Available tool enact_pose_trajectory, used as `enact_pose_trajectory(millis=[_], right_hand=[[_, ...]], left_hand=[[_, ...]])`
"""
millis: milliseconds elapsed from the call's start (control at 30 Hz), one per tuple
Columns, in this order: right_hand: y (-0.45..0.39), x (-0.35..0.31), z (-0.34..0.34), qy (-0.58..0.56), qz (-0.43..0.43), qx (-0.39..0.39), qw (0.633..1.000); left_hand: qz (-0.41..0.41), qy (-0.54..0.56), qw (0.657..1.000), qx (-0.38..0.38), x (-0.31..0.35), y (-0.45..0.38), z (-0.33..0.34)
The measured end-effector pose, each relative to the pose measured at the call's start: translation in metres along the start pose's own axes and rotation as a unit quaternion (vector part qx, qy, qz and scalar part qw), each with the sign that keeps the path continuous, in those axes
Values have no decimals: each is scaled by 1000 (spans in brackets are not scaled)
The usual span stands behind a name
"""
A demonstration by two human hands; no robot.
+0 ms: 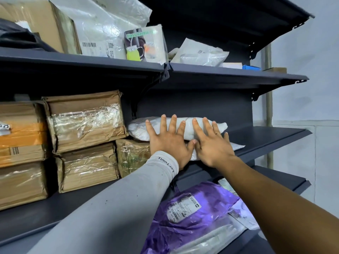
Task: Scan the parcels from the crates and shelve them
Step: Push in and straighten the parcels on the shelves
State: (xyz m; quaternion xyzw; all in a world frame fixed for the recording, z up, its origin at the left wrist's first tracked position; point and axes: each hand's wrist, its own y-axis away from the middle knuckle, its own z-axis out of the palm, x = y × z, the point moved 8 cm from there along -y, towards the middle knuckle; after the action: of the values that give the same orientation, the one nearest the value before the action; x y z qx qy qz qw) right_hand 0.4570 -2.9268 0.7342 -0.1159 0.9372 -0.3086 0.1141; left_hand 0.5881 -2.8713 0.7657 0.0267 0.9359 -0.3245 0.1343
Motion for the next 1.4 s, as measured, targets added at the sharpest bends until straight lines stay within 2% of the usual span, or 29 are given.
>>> enact_pose_trajectory(millis=[233,467,600,733,967,1100,1267,1400], right_hand=[[35,-10,-30,20,-11,12,1000],[84,-11,-54,34,-14,11,999],[115,-6,-55,27,-23,13,999],[145,7,-49,30,-25,11,999],[191,28,-16,47,-35,2,998],[202,34,21,53,-47,-21,997],[201,44,74,47,-40,-73,995],[197,50,114,39,-35,-108,993]], left_hand=[[-14,10,1000,10,-7,33,-22],[7,25,999,39,-2,82,-41],[29,33,998,54,8,114,-39],[33,48,998,35,12,144,-22],[159,51,984,65,43,194,23],[157,50,986,17,49,201,63],[177,34,984,13,55,203,110],[116,47,992,-16,45,202,151]])
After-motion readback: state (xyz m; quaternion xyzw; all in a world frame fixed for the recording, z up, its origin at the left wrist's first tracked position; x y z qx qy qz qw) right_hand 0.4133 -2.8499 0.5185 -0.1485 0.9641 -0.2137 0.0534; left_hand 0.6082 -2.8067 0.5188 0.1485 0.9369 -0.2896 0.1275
